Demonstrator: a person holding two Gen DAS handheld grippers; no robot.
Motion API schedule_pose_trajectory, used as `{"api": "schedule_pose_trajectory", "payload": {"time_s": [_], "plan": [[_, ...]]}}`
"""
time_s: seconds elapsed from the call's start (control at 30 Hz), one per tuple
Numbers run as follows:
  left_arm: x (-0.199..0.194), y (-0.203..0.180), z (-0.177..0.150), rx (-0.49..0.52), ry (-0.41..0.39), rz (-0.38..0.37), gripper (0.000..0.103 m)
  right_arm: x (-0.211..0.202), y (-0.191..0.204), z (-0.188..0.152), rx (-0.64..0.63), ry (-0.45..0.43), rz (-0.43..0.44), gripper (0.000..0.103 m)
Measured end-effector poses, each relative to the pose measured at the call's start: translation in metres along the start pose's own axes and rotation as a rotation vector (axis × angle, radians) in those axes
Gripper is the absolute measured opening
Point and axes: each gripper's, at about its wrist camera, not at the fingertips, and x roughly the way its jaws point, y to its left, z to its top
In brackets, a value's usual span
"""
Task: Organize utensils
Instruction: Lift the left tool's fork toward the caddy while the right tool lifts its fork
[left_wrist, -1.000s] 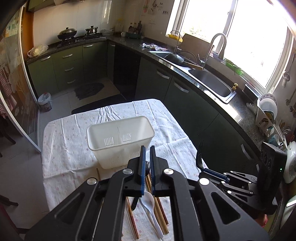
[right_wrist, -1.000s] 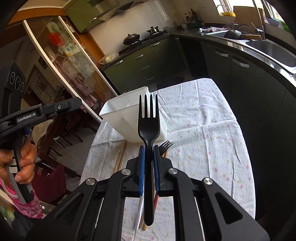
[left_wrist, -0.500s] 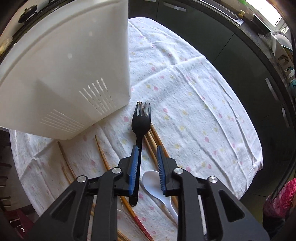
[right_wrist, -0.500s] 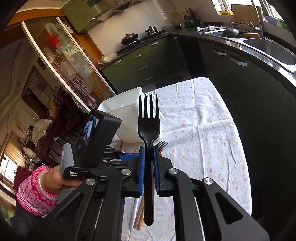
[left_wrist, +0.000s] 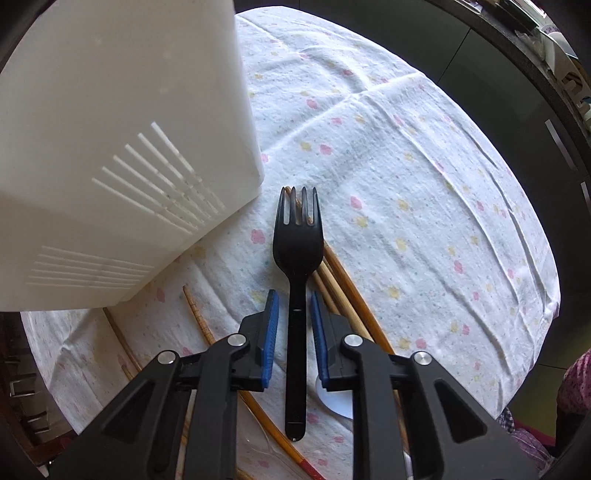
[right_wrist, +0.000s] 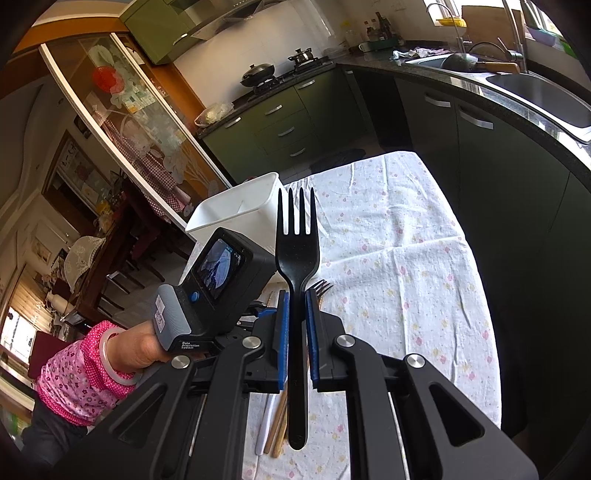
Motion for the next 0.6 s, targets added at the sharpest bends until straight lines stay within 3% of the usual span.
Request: {"api": "schedule_pose_trajectory", "payload": {"time_s": [0.17,0.37,0.47,0.6], "plan": [[-0.002,0.005,0.004,0.005,-0.032,-0.017,0.009,0.001,-0.001,0.001,0.008,0.002,0.001,0.010],[-0.058,0.007,-0.014,0.013,-0.177,-0.052,0.009,-0.008,0.000,0.001,0.007,-0.019,0.012,0.010],[-0.110,0.002,-0.025,0.016,-0.300,-0.074,0.009,-0.012,0.002,0.002,0.001,-0.032,0.024,0.010],[-0.190,0.016,-0.034,-0.015,-0.533,-0.058,0.009,-0.017,0.007,0.003,-0.013,-0.045,0.035,0.010]]}}
